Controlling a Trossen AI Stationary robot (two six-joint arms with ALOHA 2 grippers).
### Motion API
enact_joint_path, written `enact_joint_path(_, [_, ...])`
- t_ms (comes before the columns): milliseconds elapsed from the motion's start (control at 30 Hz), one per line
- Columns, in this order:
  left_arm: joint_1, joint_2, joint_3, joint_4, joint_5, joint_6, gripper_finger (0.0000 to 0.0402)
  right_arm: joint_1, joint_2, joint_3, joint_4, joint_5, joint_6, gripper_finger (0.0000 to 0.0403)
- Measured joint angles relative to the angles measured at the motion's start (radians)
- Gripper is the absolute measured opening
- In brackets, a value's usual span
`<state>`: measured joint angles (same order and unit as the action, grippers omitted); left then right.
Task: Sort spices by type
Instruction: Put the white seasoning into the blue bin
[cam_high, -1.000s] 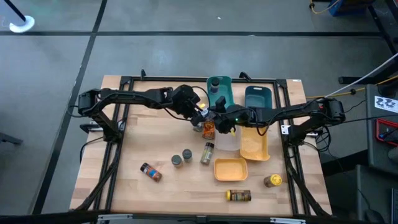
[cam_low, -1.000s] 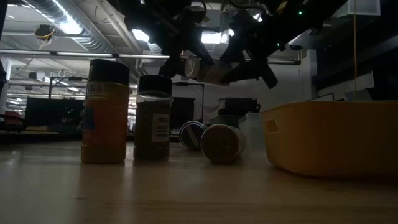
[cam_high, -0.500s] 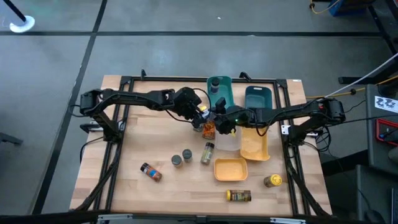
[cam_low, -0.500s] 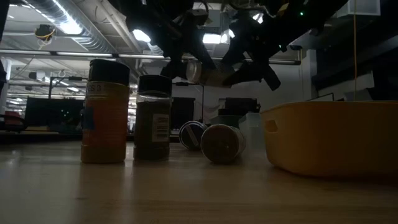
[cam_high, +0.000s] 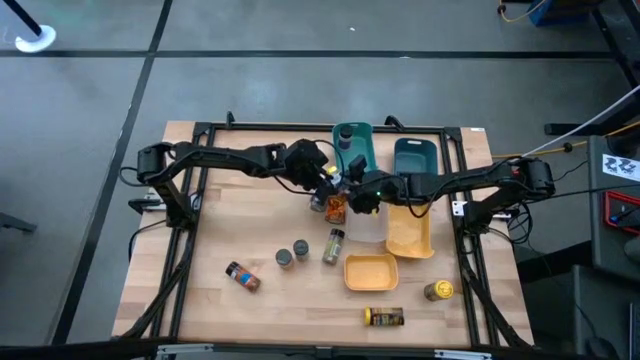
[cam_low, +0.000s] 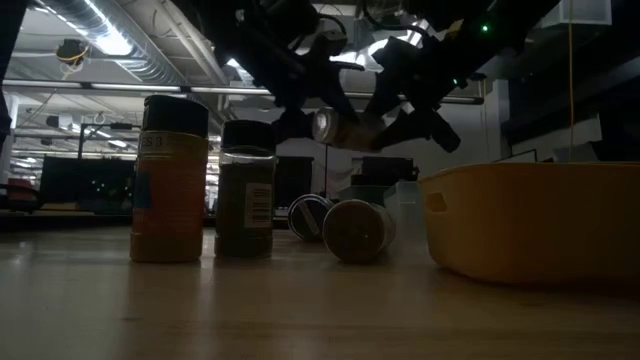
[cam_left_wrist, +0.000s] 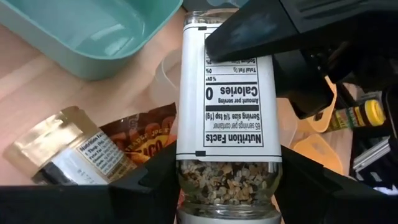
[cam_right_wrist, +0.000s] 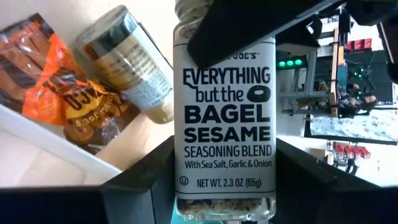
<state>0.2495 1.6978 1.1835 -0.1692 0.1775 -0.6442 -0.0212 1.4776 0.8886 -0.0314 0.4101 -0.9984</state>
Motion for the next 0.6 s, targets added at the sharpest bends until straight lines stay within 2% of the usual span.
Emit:
enact_joint_path(233, [-0.012, 0.008, 0.000, 0.013, 0.000, 0.072, 0.0213, 0.002, -0.005, 0.006, -0.057, 0.004, 0.016, 0.0203])
enact_joint_path(433, [-0.027, 0.020, 0.003, 0.042, -0.124, 0.076, 0.0255, 0.004, -0.001, 0.001, -0.093, -0.070, 0.008, 0.0203])
enact_joint_path(600, [-0.025, 0.016, 0.007, 0.066, -0.113, 0.123, 0.0264, 0.002, -0.002, 0.001, -0.098, -0.051, 0.029, 0.0203])
